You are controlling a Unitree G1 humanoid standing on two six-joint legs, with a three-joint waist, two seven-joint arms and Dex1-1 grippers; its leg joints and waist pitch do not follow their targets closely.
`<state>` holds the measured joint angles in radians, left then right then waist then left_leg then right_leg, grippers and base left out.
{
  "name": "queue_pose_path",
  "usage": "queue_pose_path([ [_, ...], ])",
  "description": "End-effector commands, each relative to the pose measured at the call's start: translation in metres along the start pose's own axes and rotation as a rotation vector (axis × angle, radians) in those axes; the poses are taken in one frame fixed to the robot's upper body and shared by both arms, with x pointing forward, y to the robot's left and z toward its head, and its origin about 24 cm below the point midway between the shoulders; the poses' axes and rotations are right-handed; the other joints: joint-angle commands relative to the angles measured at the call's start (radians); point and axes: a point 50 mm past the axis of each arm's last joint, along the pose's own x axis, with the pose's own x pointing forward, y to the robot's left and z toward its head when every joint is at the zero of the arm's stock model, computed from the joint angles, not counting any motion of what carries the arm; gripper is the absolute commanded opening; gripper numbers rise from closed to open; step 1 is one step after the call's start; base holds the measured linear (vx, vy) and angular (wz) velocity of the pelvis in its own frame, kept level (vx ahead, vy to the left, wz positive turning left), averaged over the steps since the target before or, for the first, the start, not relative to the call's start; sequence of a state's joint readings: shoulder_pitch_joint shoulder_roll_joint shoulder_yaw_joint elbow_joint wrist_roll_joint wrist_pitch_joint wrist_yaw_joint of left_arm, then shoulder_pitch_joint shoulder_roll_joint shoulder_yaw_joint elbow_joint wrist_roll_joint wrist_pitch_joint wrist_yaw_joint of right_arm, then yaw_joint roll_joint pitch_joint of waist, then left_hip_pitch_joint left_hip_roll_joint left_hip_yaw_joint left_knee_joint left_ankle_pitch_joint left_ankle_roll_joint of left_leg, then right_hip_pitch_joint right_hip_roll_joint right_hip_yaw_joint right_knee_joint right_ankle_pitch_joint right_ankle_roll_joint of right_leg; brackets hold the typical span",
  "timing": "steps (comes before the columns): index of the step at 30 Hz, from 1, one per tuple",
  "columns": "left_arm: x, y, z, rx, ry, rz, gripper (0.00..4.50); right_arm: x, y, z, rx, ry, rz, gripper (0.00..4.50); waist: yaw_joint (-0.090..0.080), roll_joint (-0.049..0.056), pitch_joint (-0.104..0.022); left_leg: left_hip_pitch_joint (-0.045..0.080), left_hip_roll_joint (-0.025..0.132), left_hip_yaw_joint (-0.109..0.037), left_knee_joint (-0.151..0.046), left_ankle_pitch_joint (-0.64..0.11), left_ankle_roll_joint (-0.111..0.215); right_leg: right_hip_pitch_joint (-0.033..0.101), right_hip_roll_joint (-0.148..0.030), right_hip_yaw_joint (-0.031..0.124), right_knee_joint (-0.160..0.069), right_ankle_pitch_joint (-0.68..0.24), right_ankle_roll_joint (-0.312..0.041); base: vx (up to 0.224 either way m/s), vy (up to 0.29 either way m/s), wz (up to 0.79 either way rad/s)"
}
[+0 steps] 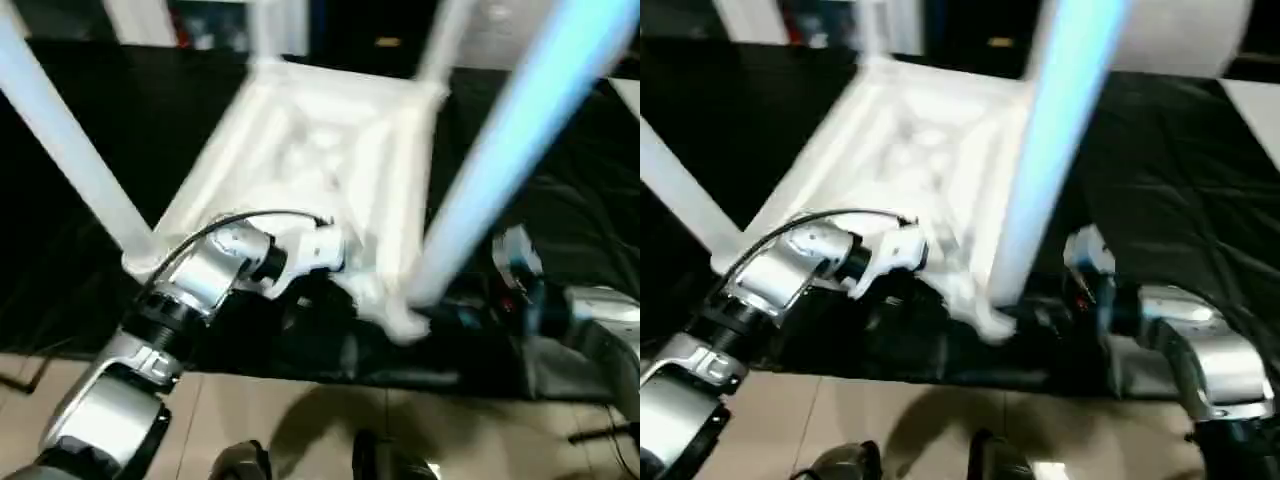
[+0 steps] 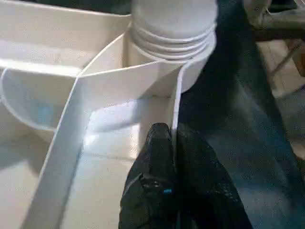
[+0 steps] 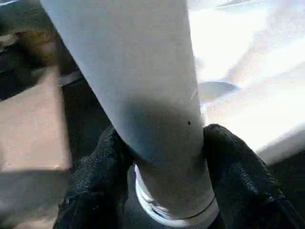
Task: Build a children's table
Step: Rotate leg to tighten
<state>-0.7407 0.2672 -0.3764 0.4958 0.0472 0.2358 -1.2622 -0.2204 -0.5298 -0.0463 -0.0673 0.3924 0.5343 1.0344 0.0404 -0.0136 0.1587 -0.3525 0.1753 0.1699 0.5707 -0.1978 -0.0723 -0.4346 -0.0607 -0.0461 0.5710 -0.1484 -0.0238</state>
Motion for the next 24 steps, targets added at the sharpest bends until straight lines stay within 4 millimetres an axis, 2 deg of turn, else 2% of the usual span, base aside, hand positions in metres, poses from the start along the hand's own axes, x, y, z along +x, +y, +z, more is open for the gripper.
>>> queue_pose_path([
  [1,0.022,-0.006,0.009,-0.026,-0.052,0.000,0.00,0.022,0.012,-0.009,0.047,0.014,0.027,2.03,0.000,-0.017,-0.056,-0.010,0.027,-0.019,-0.071,-0.189,0.071,0.063,-0.077,0.032,-0.107,-0.661,-0.087,0.000,0.000,0.00],
  [2,0.035,-0.004,0.015,-0.071,-0.080,0.057,0.00,0.034,0.012,-0.009,0.059,-0.021,-0.091,2.03,-0.007,-0.018,-0.057,-0.015,0.024,-0.019,-0.070,-0.179,0.072,0.063,-0.074,0.032,-0.107,-0.655,-0.078,0.000,0.000,0.00],
  [3,0.035,-0.004,0.015,-0.071,-0.080,0.057,0.00,0.034,0.012,-0.009,0.059,-0.021,-0.091,2.01,-0.007,-0.018,-0.057,-0.015,0.024,-0.019,-0.070,-0.179,0.072,0.063,-0.074,0.032,-0.107,-0.655,-0.078,0.000,0.000,0.00],
  [4,0.042,-0.003,0.020,-0.098,-0.092,0.093,0.00,0.042,0.013,-0.008,0.075,-0.039,-0.175,1.99,-0.012,-0.014,-0.060,-0.011,0.023,-0.019,-0.071,-0.181,0.073,0.061,-0.074,0.028,-0.114,-0.664,-0.071,0.000,0.000,0.00],
  [6,0.051,-0.002,0.028,-0.125,-0.107,0.144,0.00,0.053,0.014,-0.007,0.114,-0.065,-0.292,1.98,-0.014,-0.014,-0.062,-0.010,0.023,-0.021,-0.074,-0.181,0.071,0.061,-0.072,0.025,-0.114,-0.649,-0.067,0.000,0.000,0.00],
  [8,0.060,-0.001,0.036,-0.143,-0.125,0.200,0.00,0.064,0.014,-0.005,0.148,-0.073,-0.410,1.97,-0.019,-0.011,-0.061,-0.005,0.025,-0.019,-0.075,-0.188,0.067,0.053,-0.071,0.027,-0.115,-0.631,-0.076,0.000,0.000,0.00],
  [9,0.065,0.000,0.040,-0.147,-0.134,0.233,0.00,0.071,0.012,-0.002,0.183,-0.103,-0.505,1.97,-0.021,-0.007,-0.063,-0.006,0.027,-0.021,-0.077,-0.193,0.066,0.056,-0.070,0.027,-0.112,-0.612,-0.082,0.000,0.000,0.00],
  [12,0.071,0.000,0.046,-0.145,-0.140,0.277,0.00,0.080,0.008,0.001,0.239,-0.135,-0.641,1.97,-0.030,-0.004,-0.067,-0.006,0.029,-0.018,-0.078,-0.192,0.072,0.054,-0.071,0.034,-0.105,-0.523,-0.110,0.000,0.000,0.00],
  [13,0.075,-0.001,0.050,-0.140,-0.146,0.288,0.00,0.085,0.008,0.002,0.236,-0.140,-0.685,1.97,-0.030,-0.004,-0.067,-0.006,0.029,-0.018,-0.078,-0.192,0.072,0.054,-0.071,0.034,-0.105,-0.523,-0.110,0.000,0.000,0.00],
  [14,0.079,-0.003,0.053,-0.134,-0.150,0.296,0.00,0.089,0.009,0.005,0.208,-0.144,-0.733,2.31,-0.033,-0.001,-0.070,-0.007,0.031,-0.017,-0.077,-0.182,0.071,0.055,-0.071,0.036,-0.099,-0.472,-0.128,0.000,0.000,0.00],
  [15,0.081,-0.004,0.055,-0.127,-0.147,0.296,0.00,0.091,0.010,0.009,0.187,-0.162,-0.767,2.31,-0.032,-0.001,-0.073,-0.005,0.032,-0.013,-0.075,-0.163,0.075,0.055,-0.070,0.040,-0.094,-0.413,-0.142,0.000,0.000,0.00],
  [16,0.081,-0.004,0.055,-0.126,-0.146,0.296,0.00,0.092,0.010,0.010,0.185,-0.166,-0.771,2.51,-0.032,0.000,-0.074,-0.004,0.032,-0.011,-0.073,-0.150,0.079,0.055,-0.070,0.042,-0.091,-0.378,-0.151,0.000,0.000,0.00],
  [17,0.082,-0.005,0.055,-0.118,-0.142,0.296,0.00,0.092,0.010,0.013,0.173,-0.182,-0.786,2.65,-0.032,-0.002,-0.076,-0.007,0.030,-0.009,-0.071,-0.128,0.089,0.060,-0.068,0.043,-0.083,-0.313,-0.169,0.000,0.000,0.00],
  [19,0.080,-0.004,0.053,-0.110,-0.136,0.295,0.00,0.088,0.009,0.017,0.182,-0.220,-0.781,2.74,-0.030,0.000,-0.075,-0.008,0.029,-0.008,-0.071,-0.111,0.101,0.062,-0.068,0.044,-0.080,-0.277,-0.183,0.000,0.000,0.00],
  [22,0.071,-0.003,0.046,-0.077,-0.120,0.275,0.00,0.070,0.003,0.020,0.152,-0.255,-0.728,3.08,-0.026,-0.007,-0.077,-0.011,0.025,-0.005,-0.067,-0.091,0.137,0.071,-0.068,0.044,-0.076,-0.245,-0.192,0.000,0.000,0.00],
  [24,0.067,-0.003,0.043,-0.070,-0.115,0.267,0.00,0.062,0.001,0.020,0.127,-0.258,-0.703,3.20,-0.026,-0.006,-0.079,-0.015,0.026,-0.005,-0.064,-0.065,0.154,0.074,-0.068,0.044,-0.071,-0.211,-0.197,0.000,0.000,0.00],
])
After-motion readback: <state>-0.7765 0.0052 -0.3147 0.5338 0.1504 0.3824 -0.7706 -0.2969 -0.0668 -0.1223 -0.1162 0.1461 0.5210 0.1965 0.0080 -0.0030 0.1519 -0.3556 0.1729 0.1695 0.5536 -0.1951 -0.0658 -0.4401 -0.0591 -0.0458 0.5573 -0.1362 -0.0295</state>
